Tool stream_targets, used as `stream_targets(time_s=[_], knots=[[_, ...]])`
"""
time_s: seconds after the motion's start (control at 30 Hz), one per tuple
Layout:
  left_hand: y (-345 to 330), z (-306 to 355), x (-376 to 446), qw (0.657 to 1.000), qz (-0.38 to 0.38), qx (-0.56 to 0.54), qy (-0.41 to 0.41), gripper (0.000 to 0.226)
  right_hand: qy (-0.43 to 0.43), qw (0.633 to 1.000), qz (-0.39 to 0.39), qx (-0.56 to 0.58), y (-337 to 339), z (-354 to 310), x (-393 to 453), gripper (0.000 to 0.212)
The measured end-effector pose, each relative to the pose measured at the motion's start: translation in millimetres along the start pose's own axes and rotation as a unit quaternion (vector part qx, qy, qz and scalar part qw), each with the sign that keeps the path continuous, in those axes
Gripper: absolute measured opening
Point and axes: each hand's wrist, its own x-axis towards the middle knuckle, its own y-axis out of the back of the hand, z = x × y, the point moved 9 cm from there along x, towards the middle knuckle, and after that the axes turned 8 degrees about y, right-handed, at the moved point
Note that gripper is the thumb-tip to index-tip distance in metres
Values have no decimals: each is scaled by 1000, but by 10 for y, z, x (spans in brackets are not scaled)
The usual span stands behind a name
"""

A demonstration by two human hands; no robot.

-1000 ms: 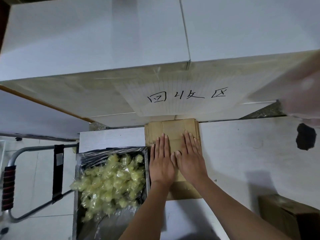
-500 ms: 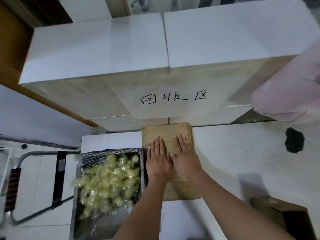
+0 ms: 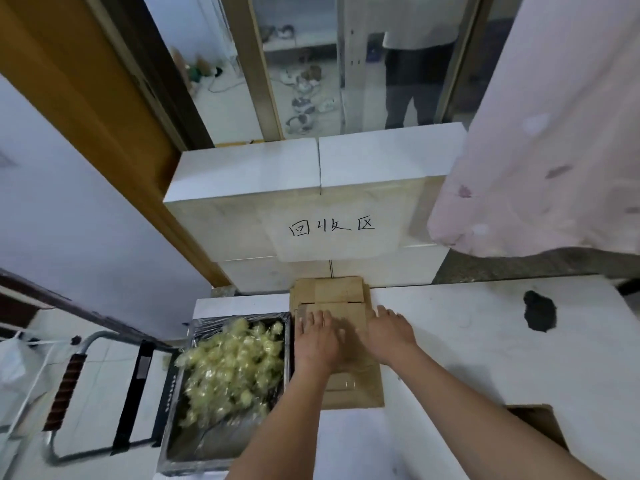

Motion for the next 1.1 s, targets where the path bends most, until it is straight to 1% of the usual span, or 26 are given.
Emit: stream_targets(time_s=[0.13, 0.33, 0.5, 0.63, 0.83, 1.1], knots=[[8, 51, -393, 999, 13, 11, -30, 58, -8, 999, 25, -20, -43, -31, -446, 60], [-151, 140, -1017, 997, 10, 17, -73, 57, -25, 998, 60, -11, -106, -104, -1157, 55], [-508, 190, -1579, 994, 3, 17, -106, 52, -49, 997, 53, -17, -380, -60, -1781, 55], [-812, 319, -1959, 992, -13, 24, -126, 56, -74, 996, 39, -8, -687, 40, -2258, 58], [-993, 786, -2314, 984, 0, 29, -176, 60, -120, 992, 49, 2, -923, 372, -2785, 60], [-988, 1530, -2615, 974, 10, 51, -219, 60, -153, 985, 76, 8, -917, 1017, -3245, 59]])
